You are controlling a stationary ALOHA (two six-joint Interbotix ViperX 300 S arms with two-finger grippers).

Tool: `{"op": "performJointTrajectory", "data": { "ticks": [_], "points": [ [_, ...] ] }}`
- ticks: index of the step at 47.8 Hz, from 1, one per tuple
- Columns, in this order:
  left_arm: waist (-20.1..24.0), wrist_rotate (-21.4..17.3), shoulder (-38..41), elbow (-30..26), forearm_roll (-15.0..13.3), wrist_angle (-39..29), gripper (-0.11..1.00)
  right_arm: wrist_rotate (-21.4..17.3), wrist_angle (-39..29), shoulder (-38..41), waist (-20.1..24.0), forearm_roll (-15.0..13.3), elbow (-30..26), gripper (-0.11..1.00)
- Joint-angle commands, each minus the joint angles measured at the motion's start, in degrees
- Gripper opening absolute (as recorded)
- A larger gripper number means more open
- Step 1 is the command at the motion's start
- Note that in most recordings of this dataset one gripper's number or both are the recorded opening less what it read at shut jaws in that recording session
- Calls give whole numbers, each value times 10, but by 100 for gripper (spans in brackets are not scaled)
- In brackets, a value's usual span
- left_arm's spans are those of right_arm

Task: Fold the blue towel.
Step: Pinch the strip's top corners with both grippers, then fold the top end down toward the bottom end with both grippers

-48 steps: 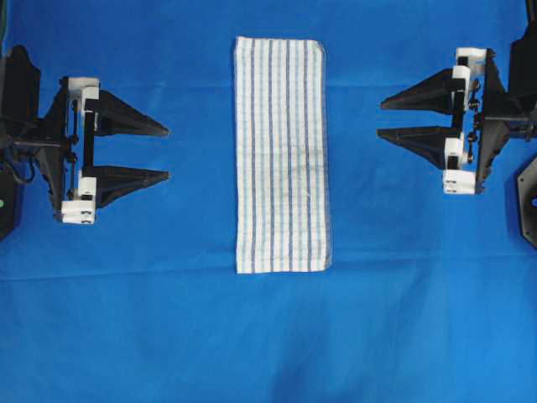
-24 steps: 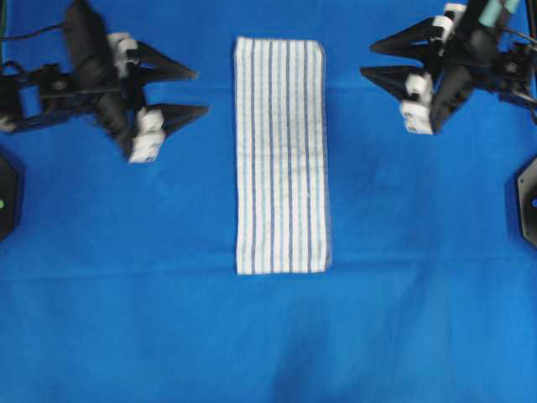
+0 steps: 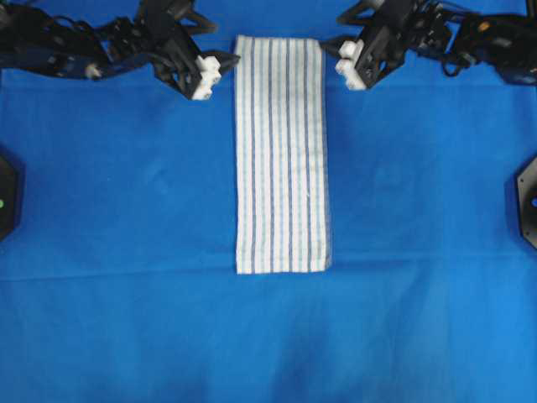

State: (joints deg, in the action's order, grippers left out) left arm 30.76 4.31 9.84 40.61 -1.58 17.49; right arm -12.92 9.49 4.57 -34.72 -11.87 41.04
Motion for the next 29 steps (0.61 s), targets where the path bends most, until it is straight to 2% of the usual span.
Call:
{"op": "performJointTrajectory", "data": {
  "ticks": [1,16,29],
  "points": [
    [10,-1,16,-27,2,5,85,1,6,18,-11,-2,-21,65],
    [20,-1,91,-76,1,8,85,1,27,86,-14,-4,-47,65],
    [20,-4,112,-84,2,6,80,1,29,110,-15,-4,-58,64]
  ]
}}
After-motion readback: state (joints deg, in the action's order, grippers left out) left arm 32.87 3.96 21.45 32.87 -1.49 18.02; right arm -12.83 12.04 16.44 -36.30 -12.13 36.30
